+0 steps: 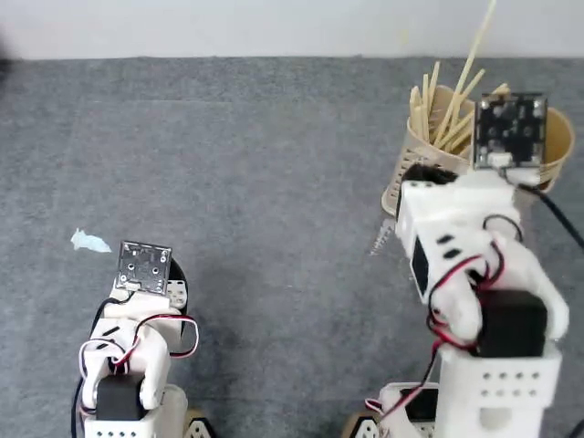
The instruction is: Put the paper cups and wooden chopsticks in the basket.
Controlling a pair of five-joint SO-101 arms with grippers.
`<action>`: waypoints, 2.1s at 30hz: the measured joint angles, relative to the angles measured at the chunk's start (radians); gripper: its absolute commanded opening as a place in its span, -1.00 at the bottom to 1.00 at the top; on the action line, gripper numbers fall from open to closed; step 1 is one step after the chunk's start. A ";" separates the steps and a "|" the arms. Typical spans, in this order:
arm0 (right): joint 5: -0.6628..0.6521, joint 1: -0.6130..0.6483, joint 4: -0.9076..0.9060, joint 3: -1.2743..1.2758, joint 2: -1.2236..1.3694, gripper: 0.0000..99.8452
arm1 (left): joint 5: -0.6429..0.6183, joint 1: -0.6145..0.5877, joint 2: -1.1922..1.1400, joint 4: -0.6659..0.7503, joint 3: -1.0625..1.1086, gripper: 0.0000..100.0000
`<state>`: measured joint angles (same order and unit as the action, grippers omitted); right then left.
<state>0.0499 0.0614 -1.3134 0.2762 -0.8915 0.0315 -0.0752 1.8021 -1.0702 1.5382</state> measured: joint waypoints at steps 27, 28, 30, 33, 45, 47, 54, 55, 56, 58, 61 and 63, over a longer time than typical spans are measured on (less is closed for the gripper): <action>0.000 0.018 0.215 1.172 -0.908 -0.98 | 0.000 0.000 0.000 0.000 0.000 -0.97; 0.000 0.017 0.215 1.185 -0.908 -0.98 | 0.000 0.000 0.000 0.000 0.000 -0.97; 0.000 0.015 0.215 1.217 -0.908 -0.98 | 0.000 0.000 0.000 -0.003 0.000 -0.97; 0.000 0.015 0.215 1.269 -0.908 -0.98 | 0.000 0.000 0.000 -0.003 0.000 -0.98; 0.000 0.015 0.215 1.390 -0.908 -0.98 | 0.038 0.000 0.000 -0.087 0.002 -0.97; 0.000 0.015 0.215 1.392 -0.908 -0.98 | 0.049 0.000 0.000 -0.104 0.005 -0.97; 0.000 0.015 0.199 1.392 -0.908 -0.98 | 0.049 0.000 0.000 -0.104 0.103 -0.97; 0.000 0.015 0.186 1.392 -0.908 -0.98 | 0.049 0.000 0.000 -0.104 0.114 -0.97; 0.000 0.015 0.167 1.392 -0.908 -0.98 | 0.049 0.000 0.000 -0.104 0.123 -0.97; 0.000 0.015 0.132 1.392 -0.908 -0.98 | 0.049 0.000 0.000 -0.104 0.138 -0.97; 0.000 0.015 0.083 1.392 -0.908 -0.98 | 0.049 0.000 0.000 -0.104 0.144 -0.97; 0.000 0.015 0.052 1.392 -0.908 -0.98 | 0.049 0.000 0.000 -0.104 0.149 -0.97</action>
<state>0.0499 0.0767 -1.2612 1.6678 -1.7998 0.0806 -0.0752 1.8021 -1.1745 1.6870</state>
